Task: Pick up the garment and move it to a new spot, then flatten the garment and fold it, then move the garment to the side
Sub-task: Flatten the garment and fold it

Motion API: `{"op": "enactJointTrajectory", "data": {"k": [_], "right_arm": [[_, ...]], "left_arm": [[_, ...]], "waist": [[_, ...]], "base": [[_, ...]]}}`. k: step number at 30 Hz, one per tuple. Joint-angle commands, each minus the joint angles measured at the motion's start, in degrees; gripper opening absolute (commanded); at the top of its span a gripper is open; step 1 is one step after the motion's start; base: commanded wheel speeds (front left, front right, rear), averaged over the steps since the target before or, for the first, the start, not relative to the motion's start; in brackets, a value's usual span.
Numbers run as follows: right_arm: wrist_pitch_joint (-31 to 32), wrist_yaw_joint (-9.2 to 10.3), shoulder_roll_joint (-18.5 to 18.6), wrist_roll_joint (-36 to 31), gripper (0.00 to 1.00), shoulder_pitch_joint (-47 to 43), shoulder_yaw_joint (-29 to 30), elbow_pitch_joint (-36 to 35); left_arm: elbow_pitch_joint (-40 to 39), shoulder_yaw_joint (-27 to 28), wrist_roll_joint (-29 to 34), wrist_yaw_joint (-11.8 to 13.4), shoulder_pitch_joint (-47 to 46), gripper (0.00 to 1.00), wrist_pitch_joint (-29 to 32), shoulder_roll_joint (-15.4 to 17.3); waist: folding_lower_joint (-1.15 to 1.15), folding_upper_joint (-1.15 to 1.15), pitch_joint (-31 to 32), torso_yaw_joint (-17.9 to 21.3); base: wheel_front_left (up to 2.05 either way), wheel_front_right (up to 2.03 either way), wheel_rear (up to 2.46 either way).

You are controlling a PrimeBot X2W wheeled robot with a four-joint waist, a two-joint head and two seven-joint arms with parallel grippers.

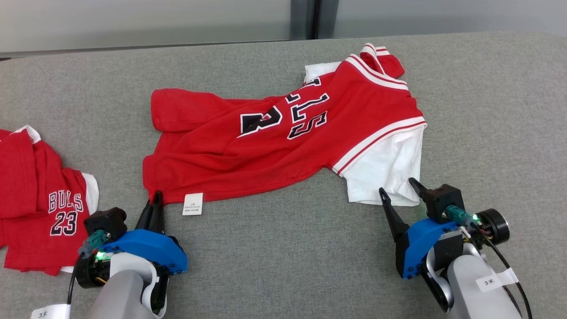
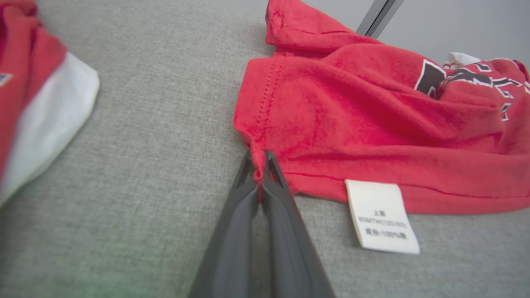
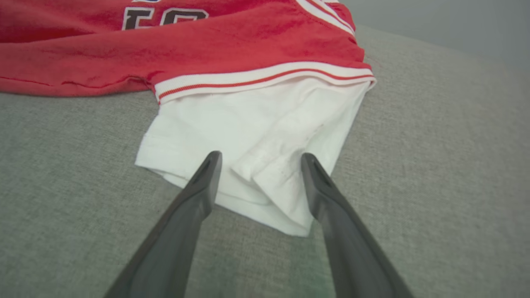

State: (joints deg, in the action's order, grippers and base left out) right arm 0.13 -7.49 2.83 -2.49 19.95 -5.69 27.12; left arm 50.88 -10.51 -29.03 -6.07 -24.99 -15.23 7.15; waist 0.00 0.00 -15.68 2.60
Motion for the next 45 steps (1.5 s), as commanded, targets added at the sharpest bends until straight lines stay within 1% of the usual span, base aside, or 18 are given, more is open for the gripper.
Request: {"op": "enactJointTrajectory", "data": {"k": [1,6,9,11,15,18,24,26,27,29,30,31,32,33,34,35,40,45], "right_arm": [[0.71,-0.01,0.11,-1.24,1.00,-0.77,0.30,-0.22],[1.23,-0.01,0.10,-4.66,1.00,-0.69,2.19,-0.19],[1.10,-0.01,0.10,-5.32,1.00,-0.33,3.03,0.46],[0.43,-0.01,0.12,-4.53,1.00,-0.13,4.09,0.65],[-1.63,-0.01,0.09,-2.13,1.00,-0.49,6.42,1.14],[-2.84,-0.01,0.09,1.45,1.00,-0.74,7.43,2.79],[-4.38,-0.02,0.09,9.43,1.00,0.78,5.48,8.01],[-4.89,-0.02,0.09,10.27,1.00,1.39,4.74,9.74],[-5.23,-0.02,0.07,10.97,0.93,1.80,4.47,10.56],[-5.86,-0.02,0.05,11.55,0.73,2.52,4.09,12.14],[-6.34,-0.02,0.04,11.97,0.67,2.83,4.06,12.88],[-6.62,-0.02,0.05,12.45,0.49,3.13,4.01,13.58],[-7.09,-0.02,0.04,12.89,0.44,3.54,3.92,14.34],[-7.47,-0.02,0.04,13.11,0.35,4.00,3.86,15.09],[-7.87,-0.02,0.04,13.39,0.16,4.39,3.88,15.76],[-8.62,-0.02,0.04,13.53,0.00,4.84,3.99,16.29],[-12.79,-0.02,0.09,14.45,0.00,6.20,4.98,16.82],[-14.21,-0.01,0.10,18.60,0.00,3.39,4.61,12.34]], "left_arm": [[1.31,-0.06,-0.33,-0.02,0.46,0.00,0.54,0.14],[1.39,-0.22,-0.64,-0.16,0.22,0.00,0.47,0.10],[1.42,-0.28,-0.79,-0.17,0.06,0.00,0.43,0.16],[1.49,-0.34,-0.85,-0.21,0.13,0.00,0.41,0.21],[1.61,-0.53,-0.90,-0.36,0.38,0.00,0.37,0.18],[1.62,-0.63,-1.02,-0.42,0.59,0.00,0.33,0.27],[1.74,-1.03,-1.17,-0.58,0.99,0.00,0.28,0.49],[1.77,-1.15,-1.21,-0.63,1.06,0.00,0.27,0.54],[1.78,-1.23,-1.17,-0.65,1.06,0.00,0.26,0.55],[1.75,-1.33,-1.14,-0.66,1.13,0.00,0.26,0.62],[1.71,-1.37,-1.15,-0.67,1.17,0.00,0.25,0.66],[1.67,-1.40,-1.14,-0.65,1.19,0.00,0.25,0.68],[1.59,-1.44,-1.12,-0.60,1.22,0.00,0.24,0.71],[1.52,-1.47,-1.15,-0.53,1.22,0.00,0.24,0.72],[1.45,-1.49,-1.15,-0.47,1.23,0.00,0.23,0.74],[1.38,-1.51,-1.20,-0.40,1.25,0.00,0.23,0.76],[0.11,-1.18,-1.56,-0.23,1.66,0.00,0.20,0.98],[-6.76,1.36,-2.54,-0.54,3.58,0.00,0.04,0.91]], "waist": [[0.00,0.00,0.00,-0.02],[0.00,0.00,-0.12,-0.26],[0.00,0.00,-0.25,-0.39],[0.00,0.00,-0.24,-0.45],[0.00,0.00,0.00,-0.52],[0.00,0.00,0.24,-0.48],[0.00,0.00,0.75,-0.38],[0.00,0.00,0.85,-0.36],[0.00,0.00,0.89,-0.38],[0.00,0.00,0.97,-0.41],[0.00,0.00,1.00,-0.43],[0.00,0.00,1.03,-0.46],[0.00,0.00,1.04,-0.49],[0.00,0.00,1.04,-0.52],[0.00,0.00,1.05,-0.55],[0.00,0.00,1.07,-0.57],[0.00,0.00,1.82,-0.66],[0.00,0.00,3.49,-0.27]], "base": [[0.00,0.00,0.00],[0.00,0.00,0.00],[0.00,0.00,0.00],[0.00,0.00,0.00],[0.00,0.00,0.00],[0.00,0.00,0.00],[0.00,0.00,0.00],[0.00,0.00,0.00],[0.00,0.00,0.00],[0.00,0.00,0.00],[0.00,0.00,0.00],[0.00,0.00,0.00],[0.00,0.00,0.00],[0.00,0.00,0.00],[0.00,0.00,0.00],[0.00,0.00,0.00],[0.00,0.00,0.00],[0.00,0.00,0.00]]}}
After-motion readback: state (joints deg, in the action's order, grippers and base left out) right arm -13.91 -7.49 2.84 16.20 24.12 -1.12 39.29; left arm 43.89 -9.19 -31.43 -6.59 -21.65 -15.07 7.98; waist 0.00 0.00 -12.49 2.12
